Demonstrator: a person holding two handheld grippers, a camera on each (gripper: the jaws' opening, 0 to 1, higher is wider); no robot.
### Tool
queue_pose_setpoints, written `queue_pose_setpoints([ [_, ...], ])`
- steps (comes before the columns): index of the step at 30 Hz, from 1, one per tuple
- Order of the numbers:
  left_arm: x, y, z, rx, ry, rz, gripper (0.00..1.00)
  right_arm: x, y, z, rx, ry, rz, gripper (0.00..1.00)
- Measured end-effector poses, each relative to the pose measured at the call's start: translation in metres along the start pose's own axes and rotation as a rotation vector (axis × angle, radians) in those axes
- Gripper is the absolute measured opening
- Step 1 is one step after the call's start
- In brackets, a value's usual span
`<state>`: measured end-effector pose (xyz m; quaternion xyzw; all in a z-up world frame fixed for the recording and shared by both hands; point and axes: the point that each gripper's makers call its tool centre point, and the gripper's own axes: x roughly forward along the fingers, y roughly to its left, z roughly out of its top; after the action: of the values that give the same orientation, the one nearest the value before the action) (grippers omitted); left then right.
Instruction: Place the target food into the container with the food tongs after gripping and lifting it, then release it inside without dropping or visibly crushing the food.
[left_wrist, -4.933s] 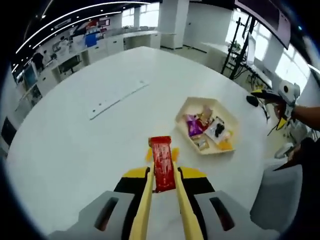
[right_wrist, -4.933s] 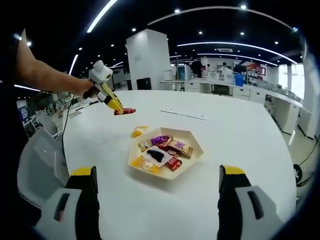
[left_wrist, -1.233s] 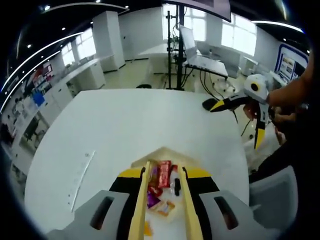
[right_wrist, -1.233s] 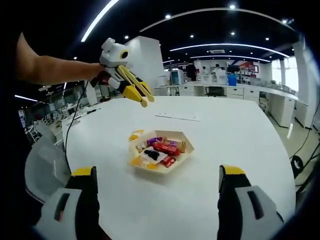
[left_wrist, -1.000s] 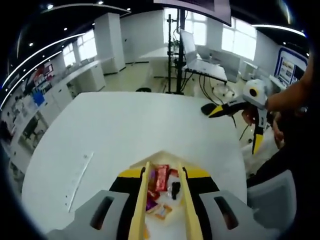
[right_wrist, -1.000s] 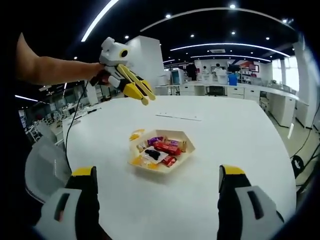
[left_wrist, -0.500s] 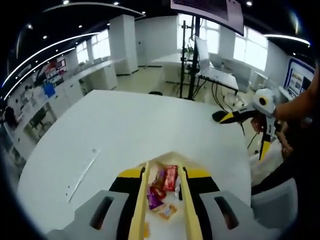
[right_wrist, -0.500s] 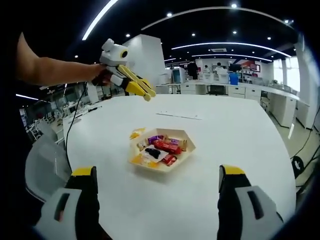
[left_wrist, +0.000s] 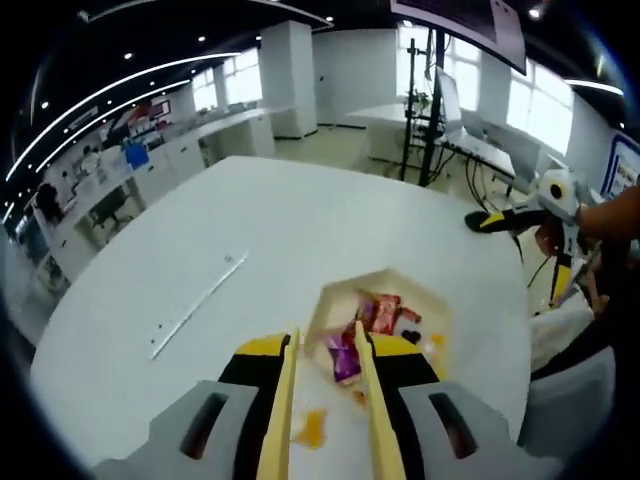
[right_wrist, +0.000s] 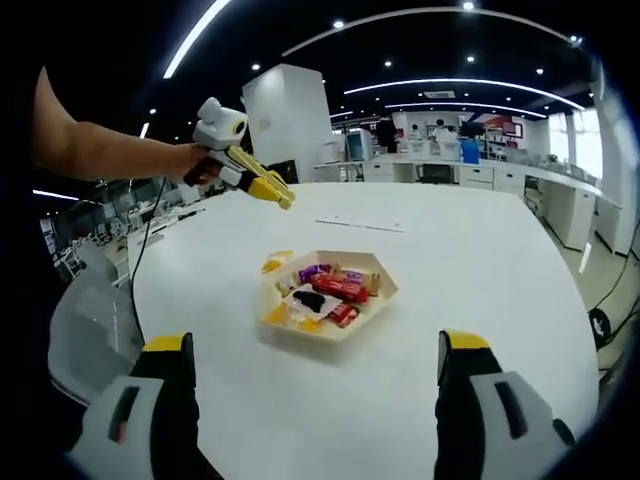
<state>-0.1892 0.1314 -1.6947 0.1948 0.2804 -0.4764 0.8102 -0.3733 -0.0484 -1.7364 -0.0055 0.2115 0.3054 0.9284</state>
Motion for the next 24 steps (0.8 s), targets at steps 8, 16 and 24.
queue_pose_setpoints([
  [8,0.001,0.019,-0.026,-0.071,-0.005,0.076,0.26,0.004,0.000,-0.002,0.007,0.005,0.002,1.00],
  [16,0.001,0.029,-0.062,-0.135,0.003,0.151,0.26,0.005,0.002,-0.010,0.017,0.023,0.008,1.00],
  [24,0.010,0.031,-0.096,-0.209,0.048,0.216,0.26,0.007,0.004,-0.014,0.021,0.036,0.018,1.00],
])
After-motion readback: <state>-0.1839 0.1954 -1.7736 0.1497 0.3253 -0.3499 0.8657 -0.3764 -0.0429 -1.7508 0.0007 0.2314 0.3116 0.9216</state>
